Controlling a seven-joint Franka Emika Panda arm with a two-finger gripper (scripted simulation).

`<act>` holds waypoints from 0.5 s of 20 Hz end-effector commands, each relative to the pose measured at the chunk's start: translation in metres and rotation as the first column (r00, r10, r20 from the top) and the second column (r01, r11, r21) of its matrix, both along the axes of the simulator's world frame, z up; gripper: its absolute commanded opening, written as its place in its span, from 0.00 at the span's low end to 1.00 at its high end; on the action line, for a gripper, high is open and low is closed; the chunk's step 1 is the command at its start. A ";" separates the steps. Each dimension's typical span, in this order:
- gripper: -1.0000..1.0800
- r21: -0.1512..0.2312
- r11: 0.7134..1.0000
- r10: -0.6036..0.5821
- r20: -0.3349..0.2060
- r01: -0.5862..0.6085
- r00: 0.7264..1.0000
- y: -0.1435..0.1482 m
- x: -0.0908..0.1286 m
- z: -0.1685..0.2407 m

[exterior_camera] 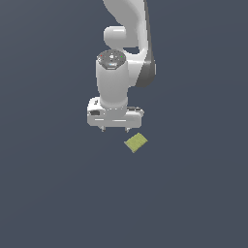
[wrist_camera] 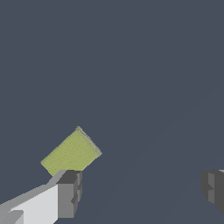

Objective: Pick up the object and move it to a goal position.

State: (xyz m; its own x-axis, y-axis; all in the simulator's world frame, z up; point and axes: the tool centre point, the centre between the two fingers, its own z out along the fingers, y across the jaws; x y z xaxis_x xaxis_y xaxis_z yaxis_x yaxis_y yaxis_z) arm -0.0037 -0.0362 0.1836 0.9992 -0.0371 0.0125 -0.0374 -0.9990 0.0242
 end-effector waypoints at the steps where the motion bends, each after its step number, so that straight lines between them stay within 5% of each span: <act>1: 0.96 0.000 1.000 0.000 0.000 0.000 1.000 0.000 0.000 0.000; 10: 0.96 0.002 1.000 0.021 -0.038 -0.021 0.999 -0.009 -0.009 -0.014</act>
State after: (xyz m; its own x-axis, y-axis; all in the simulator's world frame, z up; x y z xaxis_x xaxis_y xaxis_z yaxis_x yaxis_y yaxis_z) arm -0.0112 -0.0436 0.1708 0.9996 -0.0204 -0.0206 -0.0200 -0.9995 0.0236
